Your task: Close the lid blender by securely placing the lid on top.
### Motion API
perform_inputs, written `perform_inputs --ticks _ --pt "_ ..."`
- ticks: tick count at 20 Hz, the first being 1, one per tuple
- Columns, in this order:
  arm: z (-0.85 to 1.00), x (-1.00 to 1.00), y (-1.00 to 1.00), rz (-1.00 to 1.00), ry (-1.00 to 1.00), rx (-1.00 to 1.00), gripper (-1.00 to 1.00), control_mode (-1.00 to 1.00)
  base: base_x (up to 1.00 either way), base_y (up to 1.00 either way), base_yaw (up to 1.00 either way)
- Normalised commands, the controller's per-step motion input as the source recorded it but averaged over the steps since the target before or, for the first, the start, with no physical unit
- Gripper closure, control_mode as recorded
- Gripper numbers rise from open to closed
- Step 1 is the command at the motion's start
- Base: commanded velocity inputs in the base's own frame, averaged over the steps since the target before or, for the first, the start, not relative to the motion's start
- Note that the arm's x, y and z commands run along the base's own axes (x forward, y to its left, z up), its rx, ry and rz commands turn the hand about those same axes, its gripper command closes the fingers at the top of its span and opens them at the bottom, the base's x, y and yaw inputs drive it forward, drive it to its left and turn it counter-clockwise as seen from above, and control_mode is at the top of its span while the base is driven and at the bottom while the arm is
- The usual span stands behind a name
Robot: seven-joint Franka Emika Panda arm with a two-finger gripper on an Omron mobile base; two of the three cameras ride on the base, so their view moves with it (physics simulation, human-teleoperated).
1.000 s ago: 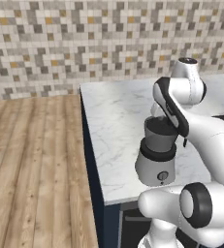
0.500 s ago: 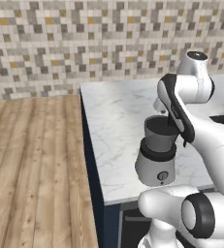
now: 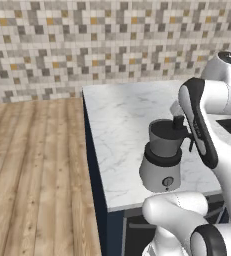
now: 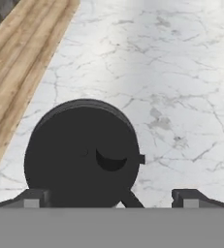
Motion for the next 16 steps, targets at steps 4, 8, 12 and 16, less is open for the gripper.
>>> perform_inputs --ticks 4,8,12,16 --pt "0.0 -0.49 0.0 0.0 -0.08 0.02 -1.0 -1.0 0.0 0.0 0.0" --pt "0.0 -0.35 -0.06 0.0 -0.12 0.02 -1.0 -1.0 0.0 0.0 0.0" --pt "0.0 -0.14 -0.2 0.0 -0.12 0.01 -1.0 -1.0 0.0 0.0 0.0" --pt "-0.01 -0.07 -0.27 0.0 -0.09 0.02 -1.0 -1.0 0.0 0.0 0.0"
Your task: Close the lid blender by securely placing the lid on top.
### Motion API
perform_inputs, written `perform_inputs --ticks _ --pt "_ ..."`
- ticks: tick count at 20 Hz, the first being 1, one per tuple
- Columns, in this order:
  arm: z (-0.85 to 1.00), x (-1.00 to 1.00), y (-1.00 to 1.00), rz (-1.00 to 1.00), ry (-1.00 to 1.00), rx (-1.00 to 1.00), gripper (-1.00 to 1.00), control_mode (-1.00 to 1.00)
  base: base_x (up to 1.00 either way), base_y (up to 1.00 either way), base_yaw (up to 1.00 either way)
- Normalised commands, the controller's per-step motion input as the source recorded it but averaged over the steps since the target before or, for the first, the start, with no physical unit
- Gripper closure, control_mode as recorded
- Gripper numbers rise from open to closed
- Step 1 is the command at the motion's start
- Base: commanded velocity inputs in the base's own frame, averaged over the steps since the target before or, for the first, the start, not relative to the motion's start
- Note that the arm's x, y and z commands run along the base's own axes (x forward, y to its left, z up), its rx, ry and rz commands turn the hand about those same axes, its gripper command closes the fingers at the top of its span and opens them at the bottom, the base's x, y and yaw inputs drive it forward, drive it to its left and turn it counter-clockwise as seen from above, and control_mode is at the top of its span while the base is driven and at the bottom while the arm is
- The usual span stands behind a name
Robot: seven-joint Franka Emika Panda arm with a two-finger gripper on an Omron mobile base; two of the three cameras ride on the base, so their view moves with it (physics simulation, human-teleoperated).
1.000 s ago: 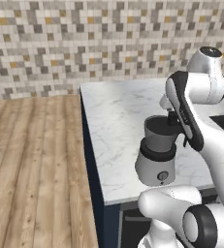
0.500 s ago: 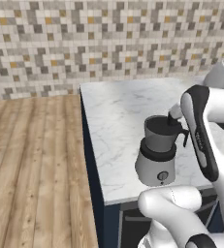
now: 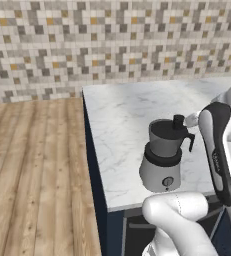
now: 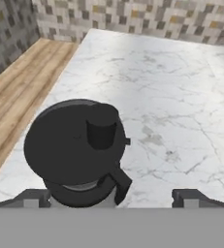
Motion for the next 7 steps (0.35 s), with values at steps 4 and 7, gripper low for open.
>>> perform_inputs --ticks 4,7 --pt "-0.09 -0.07 -0.24 0.0 -0.07 0.02 -1.0 -1.0 0.0 0.0 0.0" --pt "-0.08 -0.01 -0.1 0.0 -0.1 0.03 -1.0 -1.0 0.0 0.0 0.0"
